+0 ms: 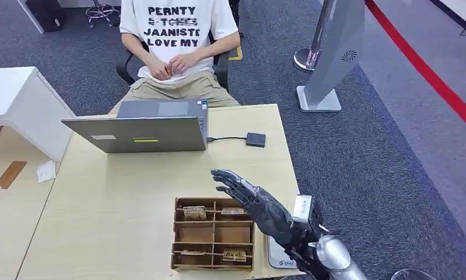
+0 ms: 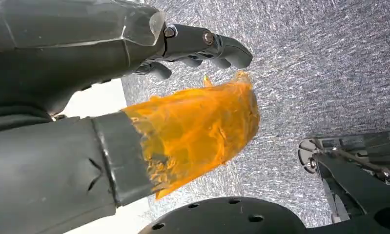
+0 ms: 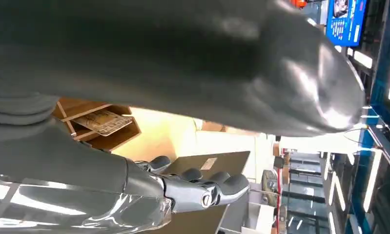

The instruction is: Pass the card to the sensor for recognition and then transmit it.

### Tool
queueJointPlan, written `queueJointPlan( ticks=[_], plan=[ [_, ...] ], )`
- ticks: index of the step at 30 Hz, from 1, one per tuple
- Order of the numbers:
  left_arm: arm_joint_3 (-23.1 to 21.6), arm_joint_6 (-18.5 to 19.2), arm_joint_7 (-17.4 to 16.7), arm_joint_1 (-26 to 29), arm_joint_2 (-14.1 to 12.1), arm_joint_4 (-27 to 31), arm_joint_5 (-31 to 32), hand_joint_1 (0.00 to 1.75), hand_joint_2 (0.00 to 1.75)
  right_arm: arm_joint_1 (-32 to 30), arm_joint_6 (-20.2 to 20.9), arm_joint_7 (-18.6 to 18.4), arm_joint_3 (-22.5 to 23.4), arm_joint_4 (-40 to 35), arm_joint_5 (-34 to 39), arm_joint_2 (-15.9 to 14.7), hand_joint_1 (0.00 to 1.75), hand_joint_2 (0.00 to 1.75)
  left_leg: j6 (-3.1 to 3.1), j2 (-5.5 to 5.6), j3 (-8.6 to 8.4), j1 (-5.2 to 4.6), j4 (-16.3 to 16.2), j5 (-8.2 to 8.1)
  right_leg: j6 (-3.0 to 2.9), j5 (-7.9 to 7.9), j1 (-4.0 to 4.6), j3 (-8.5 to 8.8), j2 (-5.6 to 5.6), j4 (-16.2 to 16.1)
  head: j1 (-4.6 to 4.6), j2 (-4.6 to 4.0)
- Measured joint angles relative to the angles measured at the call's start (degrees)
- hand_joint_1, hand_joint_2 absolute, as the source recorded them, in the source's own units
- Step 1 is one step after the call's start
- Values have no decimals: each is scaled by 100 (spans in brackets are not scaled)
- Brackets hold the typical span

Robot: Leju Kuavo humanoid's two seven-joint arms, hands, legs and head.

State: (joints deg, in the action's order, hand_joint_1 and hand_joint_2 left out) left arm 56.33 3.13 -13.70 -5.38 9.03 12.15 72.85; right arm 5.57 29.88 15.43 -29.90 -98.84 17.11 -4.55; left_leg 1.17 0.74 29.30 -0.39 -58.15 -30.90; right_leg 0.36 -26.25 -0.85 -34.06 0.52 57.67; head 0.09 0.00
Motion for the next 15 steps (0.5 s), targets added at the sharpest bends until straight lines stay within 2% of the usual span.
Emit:
queueJointPlan(
  ticks=[3,5,7,15],
  plan=[
    [0,0,7,0,0,0,0,0,0,-9,38,26,-4,0,44,0,0,0,0,0,-2,0,0,0,0,0,0,-1,1,0,-2,0],
    [7,4,74,-1,-2,0,-39,0,0,-186,377,293,-2,-85,431,-28,0,0,0,12,-2,-1,0,0,1,-1,0,2,-7,-1,2,0],
    [20,17,105,2,-9,0,-55,0,0,-394,536,454,-7,-194,496,-65,0,0,0,10,2,0,0,-1,1,-2,0,1,-6,-1,0,0],
    [44,33,114,-11,-11,0,-50,0,0,-601,704,496,-7,-341,529,-138,0,0,-1,4,-2,-1,0,-4,-3,-3,0,2,-2,-1,0,0]
  ],
)
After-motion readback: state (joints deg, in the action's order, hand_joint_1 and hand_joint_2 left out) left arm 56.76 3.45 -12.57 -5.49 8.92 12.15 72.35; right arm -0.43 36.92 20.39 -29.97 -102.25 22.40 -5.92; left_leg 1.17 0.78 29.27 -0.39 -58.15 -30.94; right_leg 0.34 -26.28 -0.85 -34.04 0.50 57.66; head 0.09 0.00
